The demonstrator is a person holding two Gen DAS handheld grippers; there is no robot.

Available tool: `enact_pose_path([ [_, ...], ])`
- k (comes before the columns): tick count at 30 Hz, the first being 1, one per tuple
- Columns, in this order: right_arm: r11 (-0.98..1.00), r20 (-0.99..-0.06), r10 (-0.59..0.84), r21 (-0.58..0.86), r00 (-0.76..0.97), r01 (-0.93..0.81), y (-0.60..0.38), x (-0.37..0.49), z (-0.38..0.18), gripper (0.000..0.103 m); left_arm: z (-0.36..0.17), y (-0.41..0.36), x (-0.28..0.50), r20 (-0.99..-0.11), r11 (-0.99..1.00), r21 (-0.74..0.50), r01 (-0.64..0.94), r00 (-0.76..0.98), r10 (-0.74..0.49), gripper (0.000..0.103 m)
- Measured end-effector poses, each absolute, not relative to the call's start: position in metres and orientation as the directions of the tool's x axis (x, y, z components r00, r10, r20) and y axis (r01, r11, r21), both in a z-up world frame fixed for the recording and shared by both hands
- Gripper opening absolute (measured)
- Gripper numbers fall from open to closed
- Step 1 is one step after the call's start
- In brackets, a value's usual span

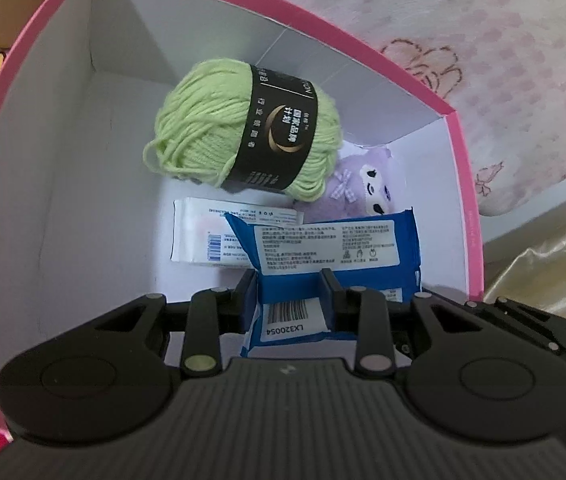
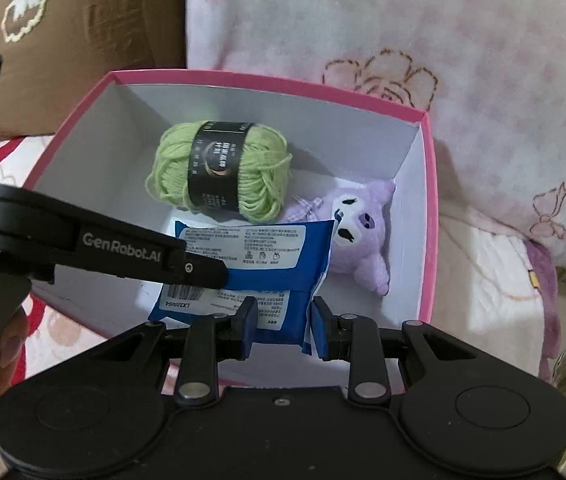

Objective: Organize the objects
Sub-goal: 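Lower the blue packet into the box beside the white package and release, then withdraw the left tool up from the box toward the orange sponge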

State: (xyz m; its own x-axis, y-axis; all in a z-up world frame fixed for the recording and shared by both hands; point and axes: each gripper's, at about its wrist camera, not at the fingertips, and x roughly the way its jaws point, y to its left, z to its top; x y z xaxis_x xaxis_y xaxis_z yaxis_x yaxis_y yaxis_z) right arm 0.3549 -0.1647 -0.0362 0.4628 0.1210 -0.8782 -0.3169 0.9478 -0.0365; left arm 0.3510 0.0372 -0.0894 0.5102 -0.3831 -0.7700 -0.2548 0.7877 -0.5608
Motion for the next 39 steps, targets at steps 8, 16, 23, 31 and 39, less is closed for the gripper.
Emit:
enact_pose_path([
  [8, 0.953, -0.893, 0.029, -0.111, 0.450, -0.281, -0.168, 0.358, -0.048, 0.031, -0.099, 0.021, 0.357, -0.782, 0.800, -0.552, -0.236, 0.481, -0.397, 0.028],
  [16, 0.936, -0.854, -0.059, -0.227, 0.517, -0.268, -0.172, 0.345, -0.045, 0.040, -0.093, 0.005, 0.360, -0.793, 0.830, -0.512, -0.223, 0.493, -0.357, 0.029],
  [23, 0.952, -0.806, 0.105, -0.088, 0.582, -0.294, -0.193, 0.312, -0.016, 0.043, -0.062, -0.007, 0.341, -0.803, 0.905, -0.404, -0.133, 0.526, -0.281, 0.032],
  [31, 0.945, -0.773, 0.274, 0.105, 0.572, -0.310, -0.210, 0.281, 0.020, 0.043, -0.028, -0.006, 0.304, -0.782, 0.913, -0.400, -0.086, 0.552, -0.290, 0.032],
  [39, 0.923, -0.749, 0.322, 0.113, 0.579, -0.367, -0.214, 0.242, 0.054, 0.048, -0.005, -0.008, 0.264, -0.795, 0.935, -0.349, -0.059, 0.547, -0.262, 0.041],
])
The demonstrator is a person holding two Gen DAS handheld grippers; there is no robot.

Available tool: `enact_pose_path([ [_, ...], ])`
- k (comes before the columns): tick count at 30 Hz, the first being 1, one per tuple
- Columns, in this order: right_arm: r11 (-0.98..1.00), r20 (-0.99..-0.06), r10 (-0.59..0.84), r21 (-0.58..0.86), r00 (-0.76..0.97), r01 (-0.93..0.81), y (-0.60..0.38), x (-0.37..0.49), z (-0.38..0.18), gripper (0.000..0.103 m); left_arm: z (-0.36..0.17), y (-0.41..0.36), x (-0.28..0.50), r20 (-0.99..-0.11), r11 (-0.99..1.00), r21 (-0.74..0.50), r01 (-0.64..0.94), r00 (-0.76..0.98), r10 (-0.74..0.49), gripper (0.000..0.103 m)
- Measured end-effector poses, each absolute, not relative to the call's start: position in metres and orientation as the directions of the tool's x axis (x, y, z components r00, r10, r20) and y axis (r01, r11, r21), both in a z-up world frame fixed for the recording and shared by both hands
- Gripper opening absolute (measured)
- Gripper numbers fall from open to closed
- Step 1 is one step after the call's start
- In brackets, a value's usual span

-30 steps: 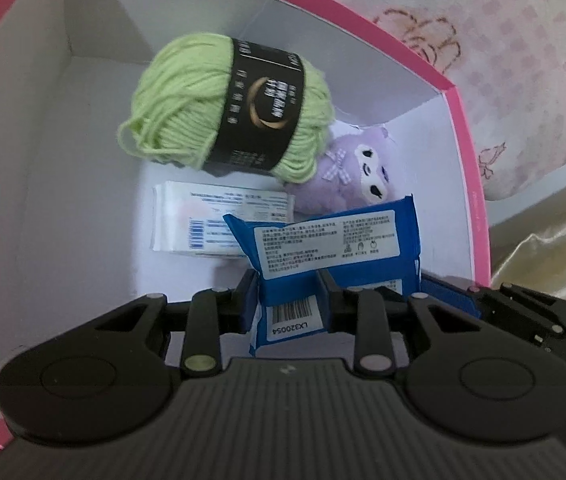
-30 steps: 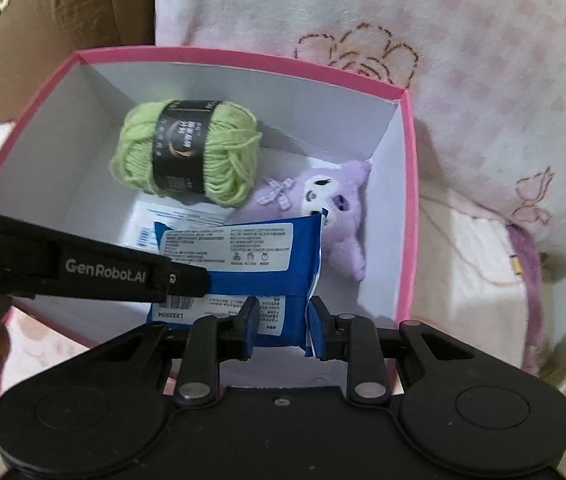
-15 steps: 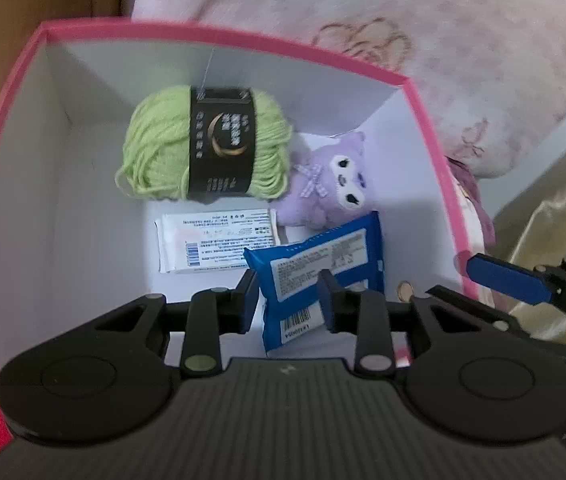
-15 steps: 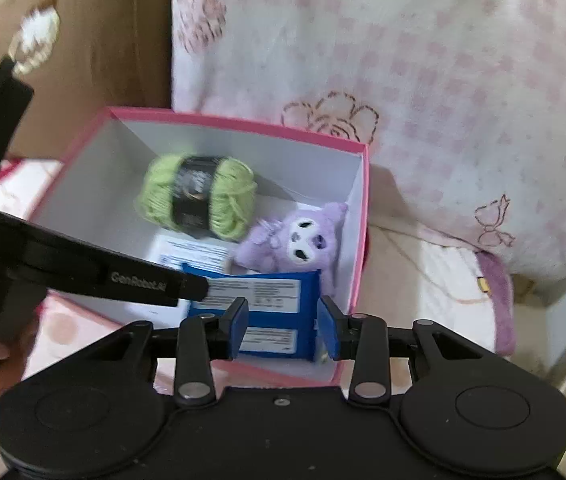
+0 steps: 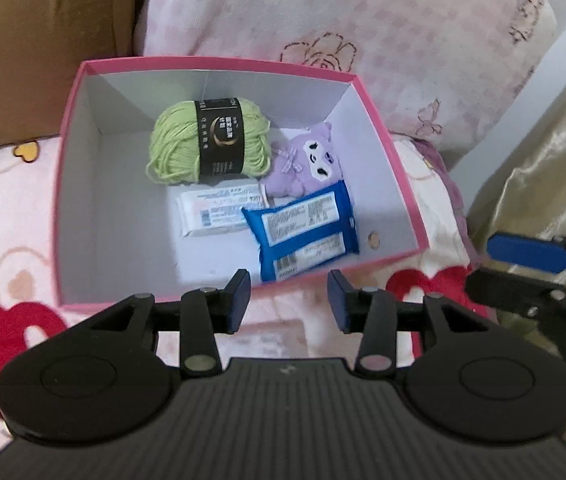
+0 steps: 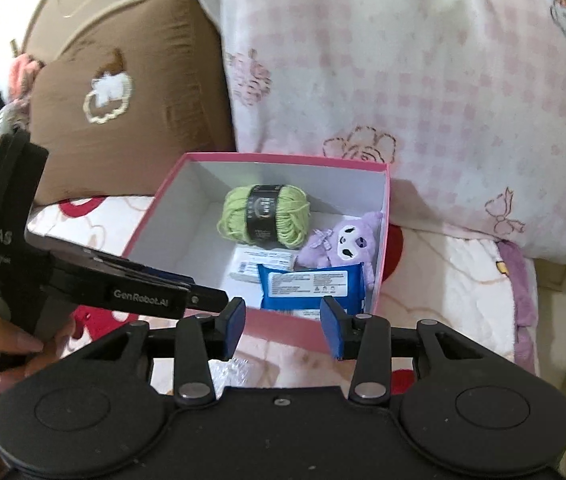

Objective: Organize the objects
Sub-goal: 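Withdraw the left tool up from the box toward the orange sponge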

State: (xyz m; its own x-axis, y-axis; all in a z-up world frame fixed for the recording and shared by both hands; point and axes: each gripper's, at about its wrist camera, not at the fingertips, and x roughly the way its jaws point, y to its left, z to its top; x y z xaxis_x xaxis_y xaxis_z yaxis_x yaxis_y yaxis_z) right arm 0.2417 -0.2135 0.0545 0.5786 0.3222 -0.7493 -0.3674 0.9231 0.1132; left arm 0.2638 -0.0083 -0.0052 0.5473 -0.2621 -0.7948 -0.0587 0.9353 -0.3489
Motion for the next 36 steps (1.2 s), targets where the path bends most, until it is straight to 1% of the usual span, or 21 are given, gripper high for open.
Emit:
enact_pose_path([
  [3, 0.914, -0.736, 0.329, 0.090, 0.592, -0.395, -0.213, 0.223, 0.068, 0.051, 0.010, -0.008, 0.247, -0.782, 0.938, -0.345, -0.032, 0.563, -0.268, 0.044],
  [7, 0.907, -0.723, 0.333, 0.070, 0.605, -0.415, -0.213, 0.202, 0.083, 0.054, 0.031, -0.012, 0.223, -0.788, 0.954, -0.299, -0.003, 0.565, -0.245, 0.048],
  [10, 0.905, -0.711, 0.329, 0.051, 0.621, -0.422, -0.213, 0.188, 0.091, 0.056, 0.046, -0.017, 0.211, -0.791, 0.956, -0.291, 0.033, 0.553, -0.260, 0.059],
  [11, 0.907, -0.706, 0.324, 0.044, 0.630, -0.418, -0.213, 0.183, 0.093, 0.057, 0.050, -0.018, 0.207, -0.788, 0.954, -0.297, 0.029, 0.557, -0.262, 0.061],
  [14, 0.910, -0.699, 0.323, 0.044, 0.638, -0.412, -0.213, 0.170, 0.098, 0.064, 0.063, -0.027, 0.189, -0.781, 0.956, -0.287, 0.059, 0.564, -0.269, 0.064],
  [16, 0.907, -0.696, 0.319, 0.029, 0.644, -0.419, -0.211, 0.160, 0.101, 0.072, 0.068, -0.033, 0.175, -0.790, 0.964, -0.254, 0.076, 0.559, -0.252, 0.067],
  [18, 0.902, -0.693, 0.321, 0.017, 0.646, -0.431, -0.209, 0.149, 0.104, 0.076, 0.071, -0.040, 0.162, -0.795, 0.972, -0.218, 0.093, 0.560, -0.232, 0.073],
  [20, 0.889, -0.694, 0.336, 0.012, 0.636, -0.457, -0.207, 0.137, 0.105, 0.076, 0.071, -0.045, 0.150, -0.798, 0.974, -0.188, 0.129, 0.558, -0.227, 0.079],
  [21, 0.883, -0.696, 0.344, 0.012, 0.630, -0.468, -0.207, 0.132, 0.106, 0.077, 0.069, -0.046, 0.144, -0.803, 0.975, -0.178, 0.137, 0.553, -0.224, 0.079],
  [22, 0.881, -0.697, 0.348, 0.014, 0.627, -0.474, -0.207, 0.127, 0.107, 0.081, 0.066, -0.047, 0.139, -0.813, 0.975, -0.170, 0.142, 0.540, -0.220, 0.080],
  [28, 0.864, -0.712, 0.361, 0.012, 0.603, -0.503, -0.210, 0.103, 0.107, 0.088, 0.045, -0.046, 0.112, -0.850, 0.979, -0.146, 0.139, 0.489, -0.196, 0.081],
  [32, 0.847, -0.718, 0.382, 0.021, 0.582, -0.531, -0.209, 0.092, 0.100, 0.090, 0.039, -0.043, 0.099, -0.847, 0.976, -0.179, 0.127, 0.485, -0.219, 0.086],
  [36, 0.827, -0.719, 0.414, 0.041, 0.558, -0.561, -0.207, 0.084, 0.087, 0.090, 0.031, -0.038, 0.095, -0.856, 0.965, -0.243, 0.099, 0.446, -0.262, 0.088],
])
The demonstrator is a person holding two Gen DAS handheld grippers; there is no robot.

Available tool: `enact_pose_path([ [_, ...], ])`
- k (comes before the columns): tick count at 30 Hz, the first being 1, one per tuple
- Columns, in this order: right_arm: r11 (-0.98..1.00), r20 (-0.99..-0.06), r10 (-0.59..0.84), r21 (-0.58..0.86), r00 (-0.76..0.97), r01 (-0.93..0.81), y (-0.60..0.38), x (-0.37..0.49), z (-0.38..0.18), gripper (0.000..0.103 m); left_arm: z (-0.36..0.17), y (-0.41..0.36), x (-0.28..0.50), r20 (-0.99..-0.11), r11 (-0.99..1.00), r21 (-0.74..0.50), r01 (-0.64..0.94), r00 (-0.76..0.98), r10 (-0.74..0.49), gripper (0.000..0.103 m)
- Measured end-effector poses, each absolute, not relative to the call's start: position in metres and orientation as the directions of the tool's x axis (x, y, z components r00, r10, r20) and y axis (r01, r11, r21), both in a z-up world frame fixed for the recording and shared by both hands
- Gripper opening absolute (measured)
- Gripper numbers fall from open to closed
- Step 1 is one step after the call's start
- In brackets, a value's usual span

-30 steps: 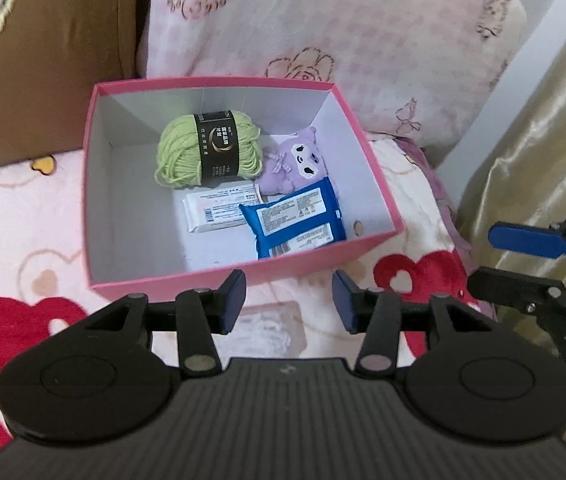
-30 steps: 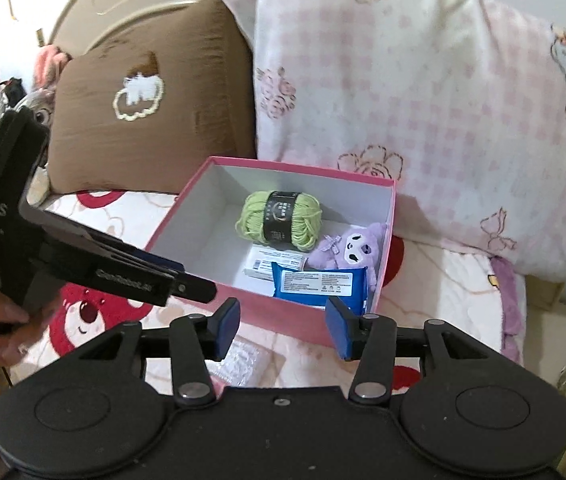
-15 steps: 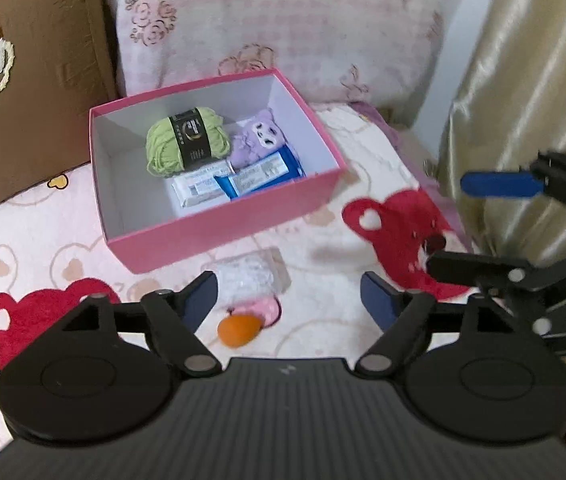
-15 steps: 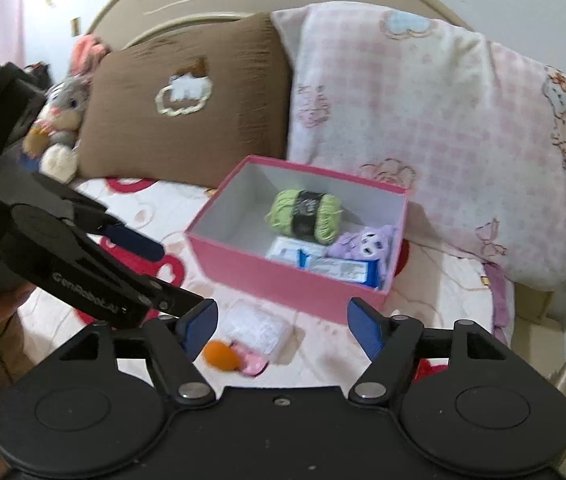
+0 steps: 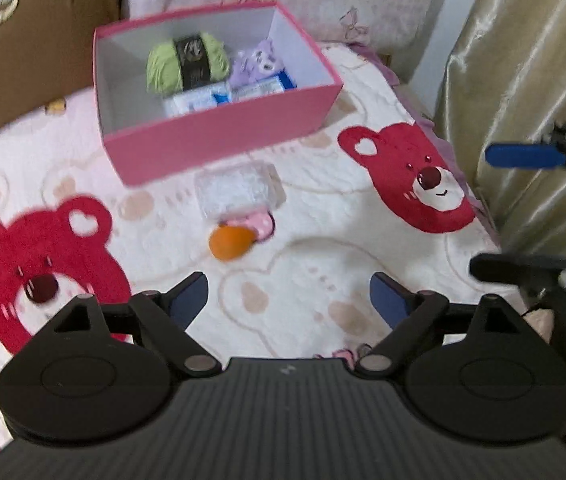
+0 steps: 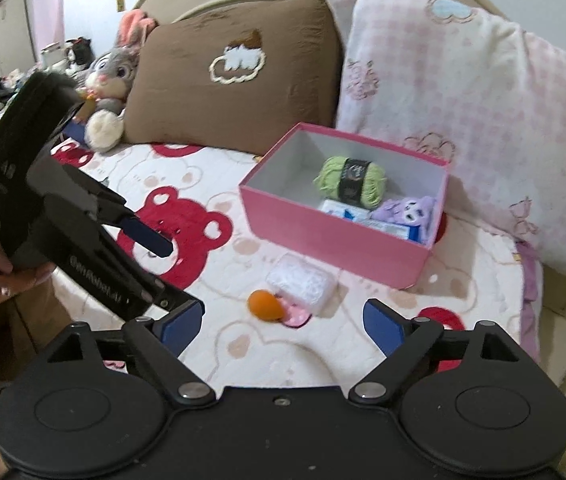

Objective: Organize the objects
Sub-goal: 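Withdraw the left tool up from the box toward the orange sponge, then close the left gripper on the orange sponge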

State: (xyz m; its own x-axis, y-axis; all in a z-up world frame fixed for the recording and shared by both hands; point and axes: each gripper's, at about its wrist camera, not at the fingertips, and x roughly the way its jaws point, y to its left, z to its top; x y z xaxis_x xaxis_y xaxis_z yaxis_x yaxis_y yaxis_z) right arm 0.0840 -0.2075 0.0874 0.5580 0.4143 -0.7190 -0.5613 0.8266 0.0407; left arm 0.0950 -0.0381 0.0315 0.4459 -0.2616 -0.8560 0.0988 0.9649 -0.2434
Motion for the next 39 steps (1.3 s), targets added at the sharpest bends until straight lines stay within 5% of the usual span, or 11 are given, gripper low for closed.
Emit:
enact_pose_path([
  [7, 0.796, -0.711, 0.449, 0.044, 0.541, -0.604, -0.201, 0.079, 0.055, 0.090, 0.016, -0.033, 0.090, -0.848, 0.962, -0.264, 0.076, 0.457, -0.269, 0.094],
  [16, 0.757, -0.590, 0.517, -0.023, 0.620, -0.653, -0.189, 0.089, 0.010, 0.090, -0.015, -0.020, 0.093, -0.830, 0.958, -0.285, 0.023, 0.494, -0.258, 0.096],
  [26, 0.760, -0.727, 0.479, 0.061, 0.492, -0.647, -0.170, 0.143, -0.050, 0.090, -0.053, -0.010, 0.124, -0.841, 0.952, -0.304, 0.030, 0.460, -0.283, 0.092],
  [31, 0.736, -0.729, 0.472, 0.017, 0.496, -0.676, -0.150, 0.144, -0.071, 0.089, -0.072, 0.000, 0.133, -0.820, 0.935, -0.354, 0.018, 0.474, -0.320, 0.092],
  [35, 0.740, -0.679, 0.404, -0.151, 0.613, -0.655, -0.130, 0.136, -0.085, 0.089, -0.084, 0.005, 0.139, -0.842, 0.949, -0.315, 0.010, 0.458, -0.284, 0.092],
  [39, 0.712, -0.682, 0.434, -0.141, 0.589, -0.688, -0.125, 0.132, -0.095, 0.089, -0.095, 0.013, 0.143, -0.825, 0.936, -0.352, -0.012, 0.476, -0.304, 0.092],
])
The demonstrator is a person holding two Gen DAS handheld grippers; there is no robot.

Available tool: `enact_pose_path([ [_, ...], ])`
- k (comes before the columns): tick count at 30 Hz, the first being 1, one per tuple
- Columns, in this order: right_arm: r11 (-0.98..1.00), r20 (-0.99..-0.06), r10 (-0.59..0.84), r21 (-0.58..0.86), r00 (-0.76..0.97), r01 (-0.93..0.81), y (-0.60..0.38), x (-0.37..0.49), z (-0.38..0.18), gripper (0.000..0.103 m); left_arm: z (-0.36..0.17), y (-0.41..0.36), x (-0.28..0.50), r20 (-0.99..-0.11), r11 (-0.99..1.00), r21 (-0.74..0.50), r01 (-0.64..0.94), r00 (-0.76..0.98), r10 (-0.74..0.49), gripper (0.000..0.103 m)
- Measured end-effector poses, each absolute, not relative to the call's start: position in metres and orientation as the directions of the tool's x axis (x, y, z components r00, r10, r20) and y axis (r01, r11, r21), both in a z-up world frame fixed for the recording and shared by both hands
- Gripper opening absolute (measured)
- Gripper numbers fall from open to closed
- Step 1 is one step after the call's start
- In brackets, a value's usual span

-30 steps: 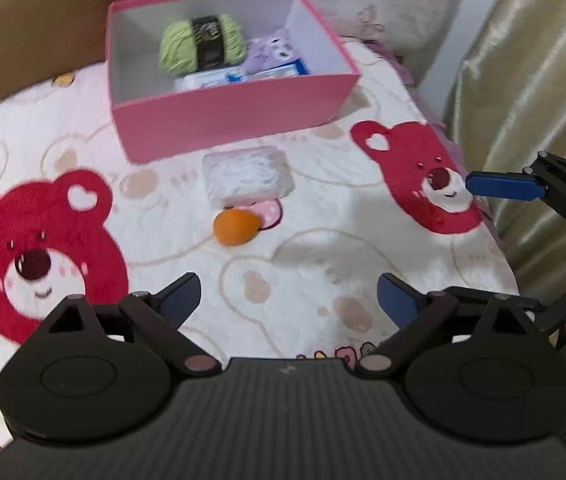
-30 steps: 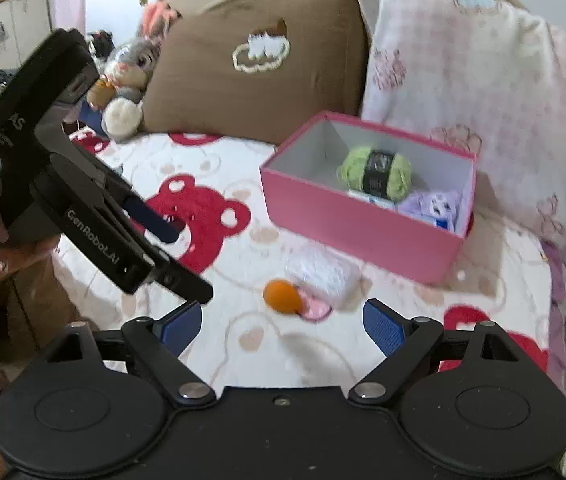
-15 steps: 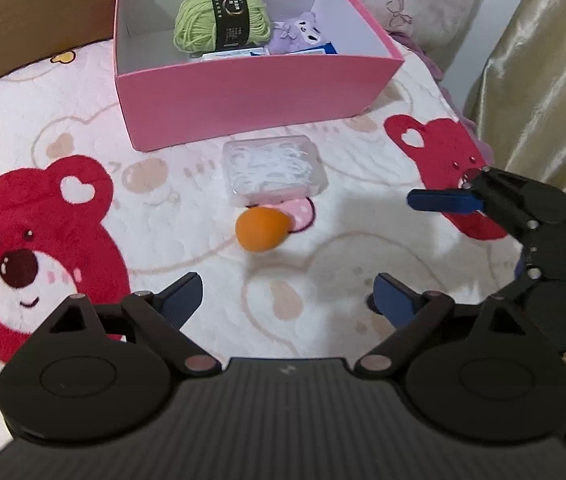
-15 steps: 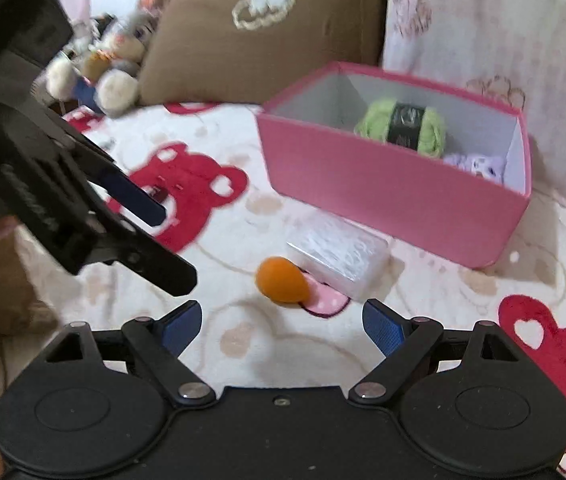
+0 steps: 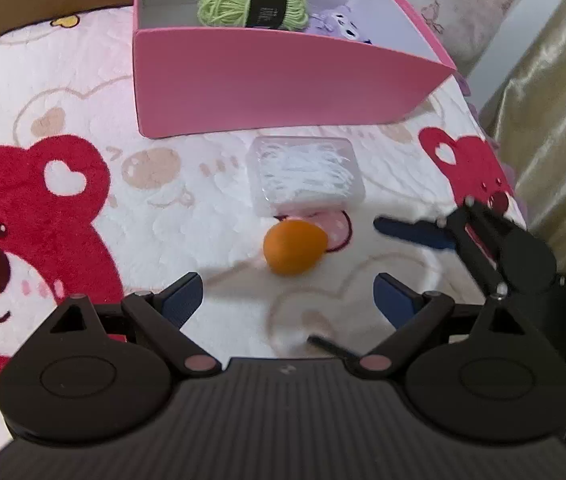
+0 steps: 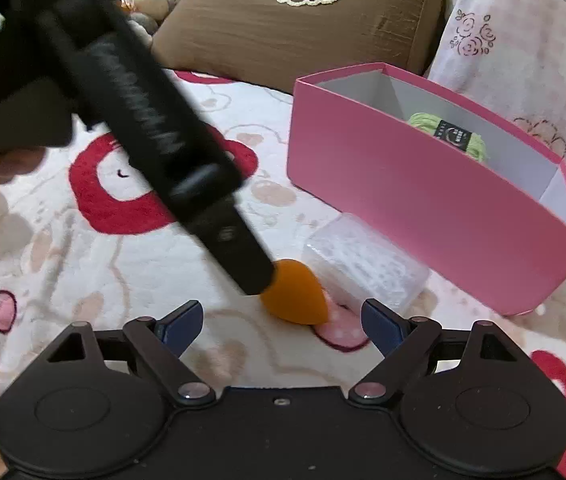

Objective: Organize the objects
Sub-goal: 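Close the left gripper on the orange sponge, then lift the orange sponge with the left gripper and carry it over the box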

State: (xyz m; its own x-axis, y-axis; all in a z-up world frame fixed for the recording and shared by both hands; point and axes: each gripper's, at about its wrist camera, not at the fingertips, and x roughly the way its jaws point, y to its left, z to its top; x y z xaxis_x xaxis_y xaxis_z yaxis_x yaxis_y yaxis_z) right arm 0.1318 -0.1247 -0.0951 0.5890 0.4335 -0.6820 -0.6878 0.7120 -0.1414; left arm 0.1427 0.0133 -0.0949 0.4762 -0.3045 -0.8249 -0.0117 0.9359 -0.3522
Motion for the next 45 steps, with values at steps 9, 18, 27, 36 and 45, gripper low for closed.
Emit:
enact_pose_path([
  [9, 0.785, -0.732, 0.450, 0.052, 0.512, -0.617, -0.133, 0.168, -0.119, 0.073, -0.115, 0.009, 0.157, -0.804, 0.924, -0.381, -0.030, 0.504, -0.315, 0.080],
  [18, 0.798, -0.718, 0.475, 0.106, 0.509, -0.594, -0.143, 0.178, -0.122, 0.051, -0.134, -0.006, 0.163, -0.791, 0.930, -0.368, -0.005, 0.528, -0.310, 0.037],
  [27, 0.786, -0.718, 0.473, 0.082, 0.511, -0.612, -0.139, 0.176, -0.114, 0.049, -0.126, -0.012, 0.154, -0.798, 0.946, -0.323, 0.008, 0.536, -0.277, 0.037],
  [36, 0.760, -0.731, 0.484, 0.078, 0.481, -0.646, -0.141, 0.159, -0.090, 0.049, -0.101, -0.018, 0.140, -0.806, 0.934, -0.355, 0.044, 0.491, -0.330, 0.036],
  [45, 0.774, -0.729, 0.479, 0.088, 0.489, -0.627, -0.145, 0.143, -0.046, 0.049, -0.053, -0.028, 0.122, -0.795, 0.929, -0.356, 0.099, 0.491, -0.357, 0.036],
])
